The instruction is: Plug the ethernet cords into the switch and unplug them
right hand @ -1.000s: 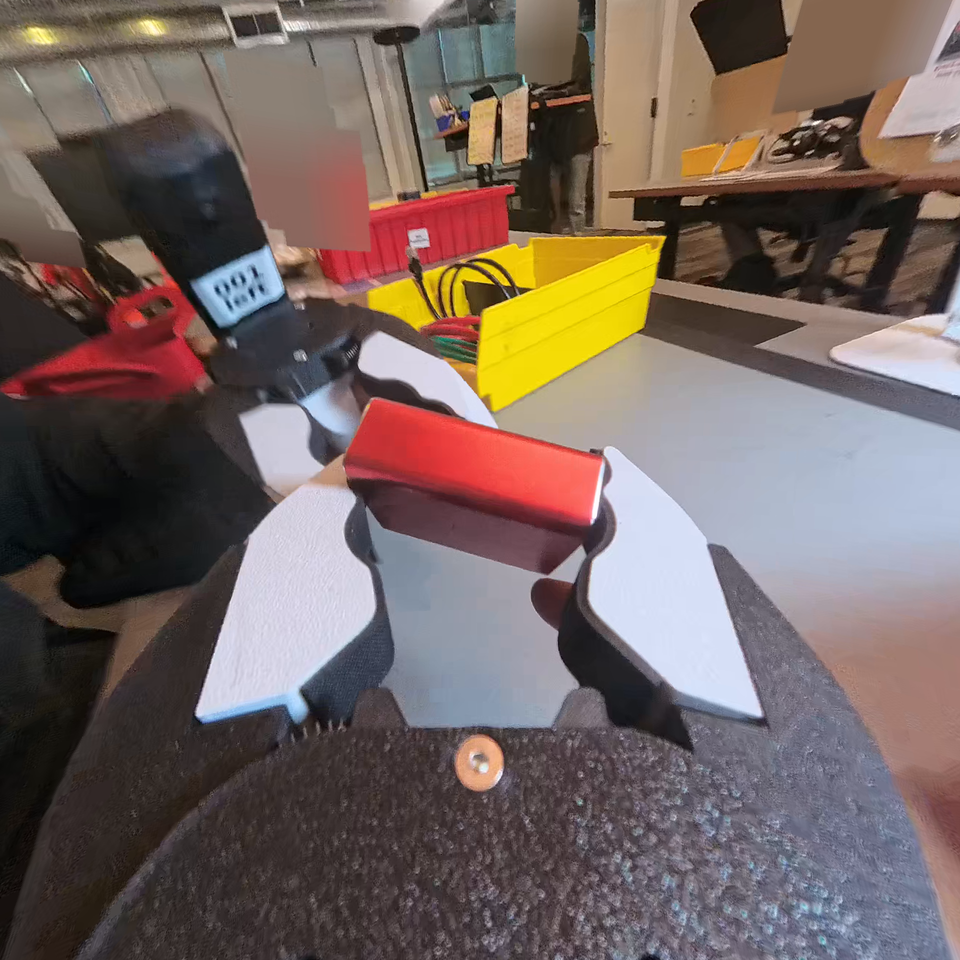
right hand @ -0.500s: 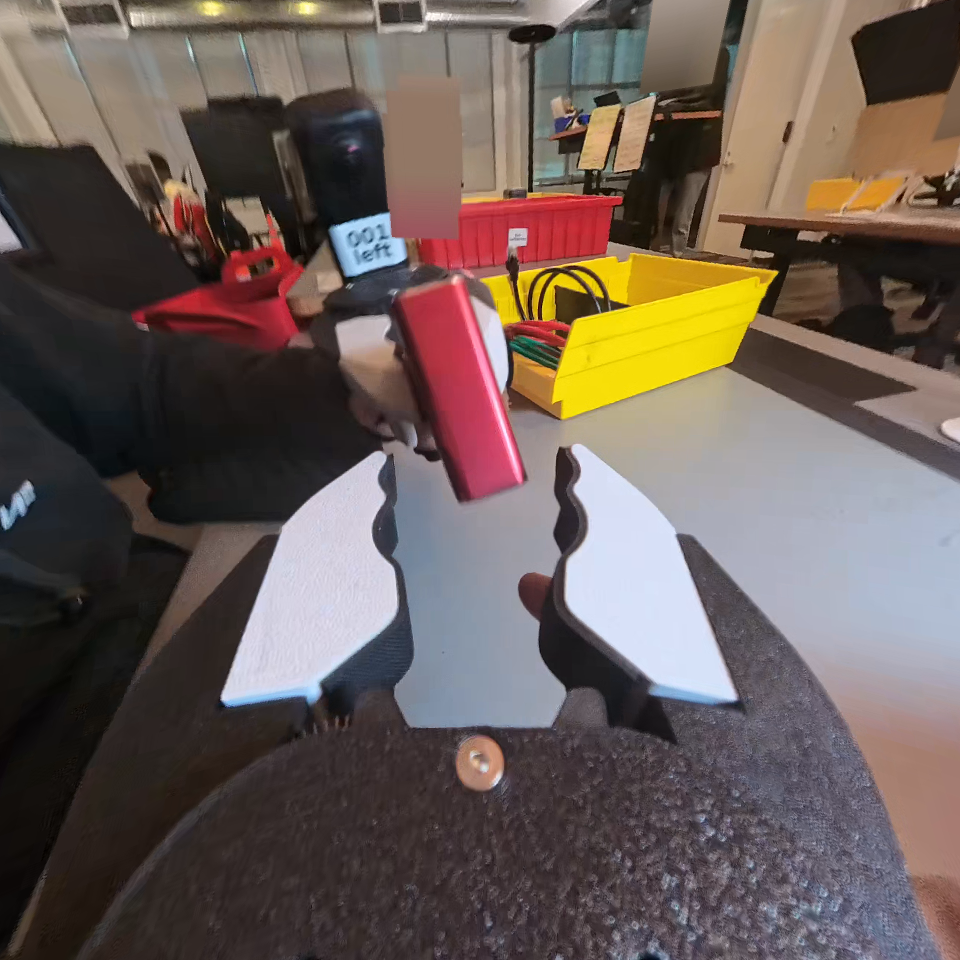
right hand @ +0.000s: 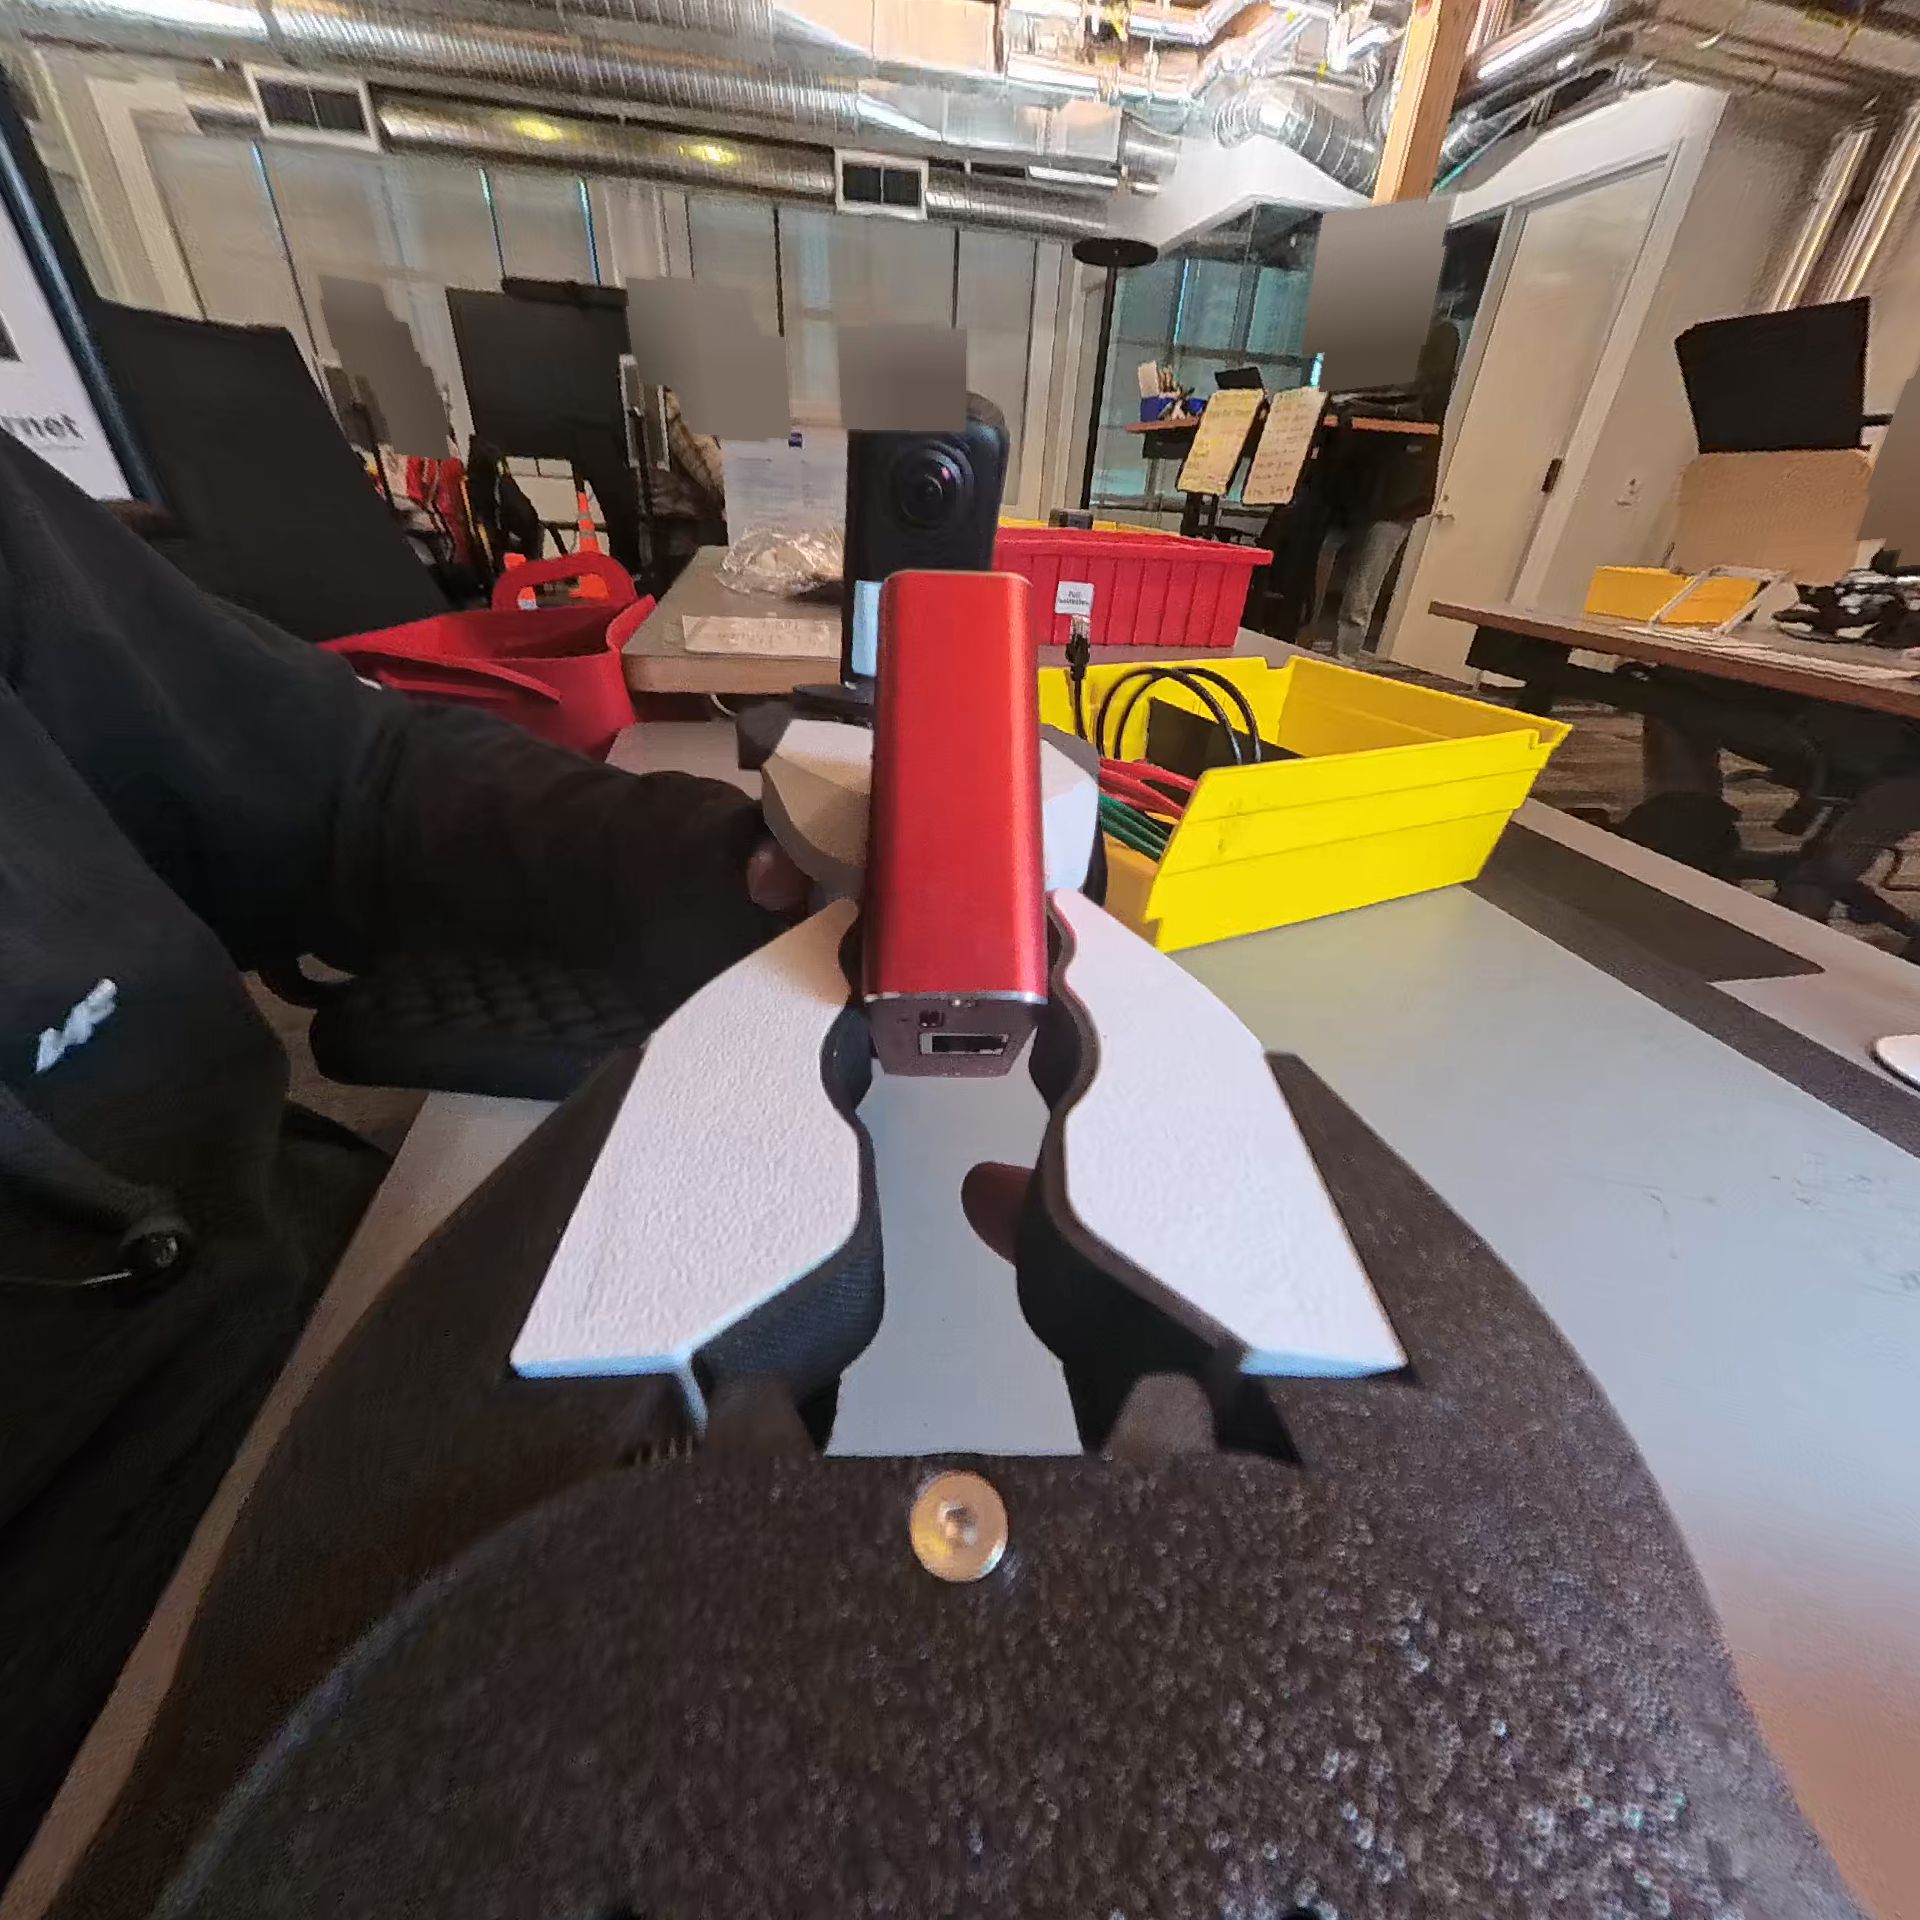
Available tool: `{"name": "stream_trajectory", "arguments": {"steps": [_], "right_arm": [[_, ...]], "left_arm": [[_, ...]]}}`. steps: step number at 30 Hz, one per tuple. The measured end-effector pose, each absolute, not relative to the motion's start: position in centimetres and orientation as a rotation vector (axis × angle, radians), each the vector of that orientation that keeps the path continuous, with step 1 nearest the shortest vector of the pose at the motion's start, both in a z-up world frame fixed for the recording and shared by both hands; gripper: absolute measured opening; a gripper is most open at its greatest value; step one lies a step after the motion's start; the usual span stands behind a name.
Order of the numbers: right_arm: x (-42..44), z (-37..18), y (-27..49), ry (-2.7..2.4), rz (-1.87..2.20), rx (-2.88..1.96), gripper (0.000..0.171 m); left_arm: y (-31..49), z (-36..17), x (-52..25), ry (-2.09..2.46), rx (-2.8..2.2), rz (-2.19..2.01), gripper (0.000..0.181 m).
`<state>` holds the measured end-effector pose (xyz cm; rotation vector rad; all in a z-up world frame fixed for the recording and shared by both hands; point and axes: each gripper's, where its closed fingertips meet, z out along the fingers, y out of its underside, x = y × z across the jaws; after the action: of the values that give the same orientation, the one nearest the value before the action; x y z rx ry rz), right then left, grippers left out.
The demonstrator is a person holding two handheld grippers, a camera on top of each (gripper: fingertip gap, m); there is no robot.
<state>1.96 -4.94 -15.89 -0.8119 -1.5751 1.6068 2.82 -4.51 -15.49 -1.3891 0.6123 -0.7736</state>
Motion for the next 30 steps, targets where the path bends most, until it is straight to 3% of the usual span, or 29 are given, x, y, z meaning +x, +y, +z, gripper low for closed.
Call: {"name": "stream_trajectory", "arguments": {"steps": [11, 15, 30], "right_arm": [[0.1, -21.7, -1.2, -1.806, 0.728, -0.787, 0.027], [0.0, -23.2, -1.6, -1.886, 0.548, -0.711, 0.027], [0.5, -22.7, -2.3, -1.88, 0.672, -0.694, 0.027]], "left_arm": [[-2.2, -20.5, -1.1, 0.772, -1.645, -0.108, 0.046], [-2.4, -22.8, -0.5, 0.931, -1.692, 0.001, 0.032], [-2.7, -22.3, 0.2, 0.963, -1.633, -0.011, 0.03]]}}
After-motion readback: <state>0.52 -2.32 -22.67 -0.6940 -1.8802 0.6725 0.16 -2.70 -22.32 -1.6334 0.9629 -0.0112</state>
